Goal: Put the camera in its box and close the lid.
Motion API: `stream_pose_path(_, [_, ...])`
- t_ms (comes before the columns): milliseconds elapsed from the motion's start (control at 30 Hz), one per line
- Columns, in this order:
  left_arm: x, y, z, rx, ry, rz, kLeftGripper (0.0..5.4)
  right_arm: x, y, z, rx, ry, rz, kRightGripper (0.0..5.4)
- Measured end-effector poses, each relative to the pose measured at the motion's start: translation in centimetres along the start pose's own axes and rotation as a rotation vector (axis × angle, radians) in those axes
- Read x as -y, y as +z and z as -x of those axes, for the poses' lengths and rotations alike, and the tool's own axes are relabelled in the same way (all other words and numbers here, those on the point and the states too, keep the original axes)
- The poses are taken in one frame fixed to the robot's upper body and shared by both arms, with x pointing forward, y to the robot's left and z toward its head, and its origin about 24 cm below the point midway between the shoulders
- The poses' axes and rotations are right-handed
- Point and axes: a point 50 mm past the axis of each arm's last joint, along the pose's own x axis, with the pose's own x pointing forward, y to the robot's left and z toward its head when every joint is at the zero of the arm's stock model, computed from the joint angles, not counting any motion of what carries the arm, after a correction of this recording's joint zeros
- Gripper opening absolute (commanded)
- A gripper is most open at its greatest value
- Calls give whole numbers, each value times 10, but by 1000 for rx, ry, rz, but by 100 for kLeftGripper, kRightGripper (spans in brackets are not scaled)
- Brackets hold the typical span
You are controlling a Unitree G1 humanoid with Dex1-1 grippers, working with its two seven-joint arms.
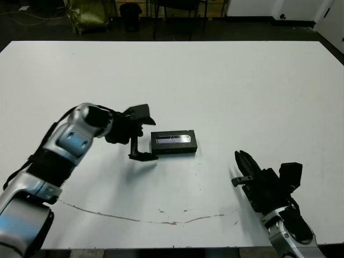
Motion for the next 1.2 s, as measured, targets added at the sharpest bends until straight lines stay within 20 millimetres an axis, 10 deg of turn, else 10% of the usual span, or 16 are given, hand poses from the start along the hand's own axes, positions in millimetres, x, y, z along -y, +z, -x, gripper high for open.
stream_pose_path(300, [17,-18,53,438,504,283,528,5,3,-4,49,16,36,0])
stream_pose_path(667, [89,-44,65,745,1256,393,278,14,9,-27,162,53,106,0])
stream_pose_path(1033, [120,-56,39,689,1378,397,3,15,11,-29,184,-11,112,0])
stream_pose_path(1200, [124,-57,34,643,1390,397,1,14,9,-30,216,-27,98,0])
